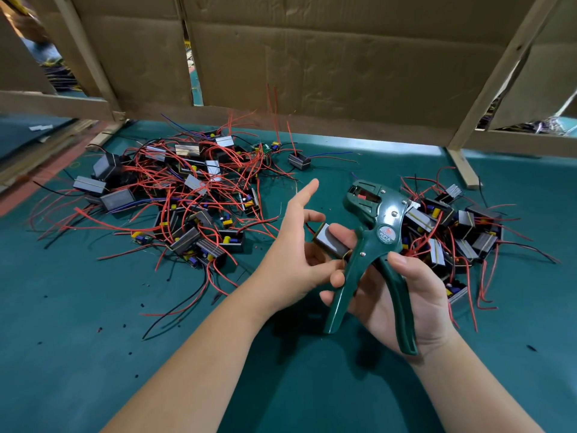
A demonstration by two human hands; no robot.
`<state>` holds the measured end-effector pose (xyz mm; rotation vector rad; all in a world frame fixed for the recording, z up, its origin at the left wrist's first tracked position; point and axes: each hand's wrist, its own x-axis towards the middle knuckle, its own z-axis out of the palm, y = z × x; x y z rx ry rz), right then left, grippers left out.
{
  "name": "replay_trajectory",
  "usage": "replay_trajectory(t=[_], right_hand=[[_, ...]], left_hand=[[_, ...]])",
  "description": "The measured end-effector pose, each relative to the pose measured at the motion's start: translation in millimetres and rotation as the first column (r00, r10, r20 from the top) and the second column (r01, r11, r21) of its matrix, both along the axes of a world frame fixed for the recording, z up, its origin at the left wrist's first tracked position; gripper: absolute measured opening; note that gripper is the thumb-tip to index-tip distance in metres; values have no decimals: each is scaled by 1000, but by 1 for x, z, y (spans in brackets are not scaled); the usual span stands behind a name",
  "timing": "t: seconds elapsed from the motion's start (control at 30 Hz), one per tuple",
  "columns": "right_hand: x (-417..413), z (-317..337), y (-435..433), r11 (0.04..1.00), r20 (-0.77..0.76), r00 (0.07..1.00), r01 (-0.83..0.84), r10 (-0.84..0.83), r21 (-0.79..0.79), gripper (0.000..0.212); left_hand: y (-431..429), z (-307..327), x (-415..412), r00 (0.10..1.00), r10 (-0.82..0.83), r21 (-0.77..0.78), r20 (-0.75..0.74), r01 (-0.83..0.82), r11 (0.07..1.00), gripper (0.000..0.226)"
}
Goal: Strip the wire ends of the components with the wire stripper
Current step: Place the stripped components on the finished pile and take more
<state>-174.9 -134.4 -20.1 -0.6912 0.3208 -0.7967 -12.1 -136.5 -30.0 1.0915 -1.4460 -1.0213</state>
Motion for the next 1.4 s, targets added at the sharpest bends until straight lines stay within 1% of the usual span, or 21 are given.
replay_trajectory(t=[0.17, 0.3, 0.43, 0.5, 0.6, 0.7, 0.8, 0.9, 0.93, 0.97, 1.03, 1.07, 1.1, 1.13, 1.17, 1.23, 1.27, 1.33, 1.4], right_hand=[[1, 0, -1, 1000, -47, 999, -20, 21, 7, 86], [-1, 1, -2, 999, -29, 999, -35, 35, 5, 85], [-4, 1, -2, 998, 1, 998, -58, 58, 1, 84], [-7, 1, -4, 999, 22, 999, -50, 50, 2, 83], [-10, 0, -6, 1000, 35, 999, -22, 22, -8, 78], [-9, -1, -6, 999, 22, 999, -30, 31, -36, 71], [-10, -2, -8, 999, 29, 999, -37, 38, -14, 76], [-12, -1, -8, 999, 60, 997, -52, 52, -12, 79], [-13, -1, -8, 998, 69, 996, -58, 58, -11, 80], [-13, 0, -8, 998, 80, 995, -64, 65, -6, 81], [-13, 1, -8, 997, 113, 991, -77, 75, 12, 84], [-12, 1, -8, 997, 123, 990, -77, 74, 21, 84], [-12, 1, -9, 997, 131, 989, -77, 73, 24, 84], [-11, 1, -9, 996, 147, 986, -84, 80, 25, 82], [-10, 1, -8, 994, 178, 979, -106, 99, 26, 80], [-8, 2, -7, 987, 239, 960, -159, 146, 35, 76], [-7, 1, -6, 983, 250, 954, -178, 163, 39, 74], [-5, 1, -5, 983, 211, 963, -178, 165, 42, 72], [-4, -1, -4, 991, 112, 986, -129, 125, 33, 74]], left_hand=[[0, -1, 0, 995, 54, -30, 79, -52, 998, 100], [-1, -4, 2, 1000, 18, 29, -15, -18, 999, 106], [-1, -6, 3, 999, -3, 68, -41, 6, 998, 109], [-1, -6, 2, 999, -1, 59, -53, 4, 998, 102], [-2, -4, 4, 993, 50, 15, -111, -49, 999, 85], [-1, -2, 7, 992, 62, -3, -113, -63, 998, 74], [1, -2, 11, 992, 23, 2, -126, -23, 1000, 69], [1, -3, 11, 988, 13, -11, -153, -15, 1000, 59], [1, -3, 9, 987, 49, -5, -150, -51, 999, 52], [1, -2, 7, 981, 119, 15, -156, -118, 993, 47], [-1, -1, 3, 924, 305, 131, -231, -281, 951, 46], [-3, 1, 3, 884, 361, 212, -296, -308, 927, 49], [-5, 2, 4, 866, 372, 276, -335, -287, 917, 52], [-5, 3, 5, 882, 338, 307, -327, -239, 921, 54], [-3, 3, 5, 919, 263, 306, -294, -170, 937, 54], [2, 3, 1, 970, 88, 225, -228, -35, 974, 49], [4, 3, -2, 980, 39, 167, -197, -6, 986, 45], [6, 2, -4, 974, 18, 71, -228, -2, 997, 41], [5, 5, -1, 948, 72, 44, -310, -61, 997, 37]])
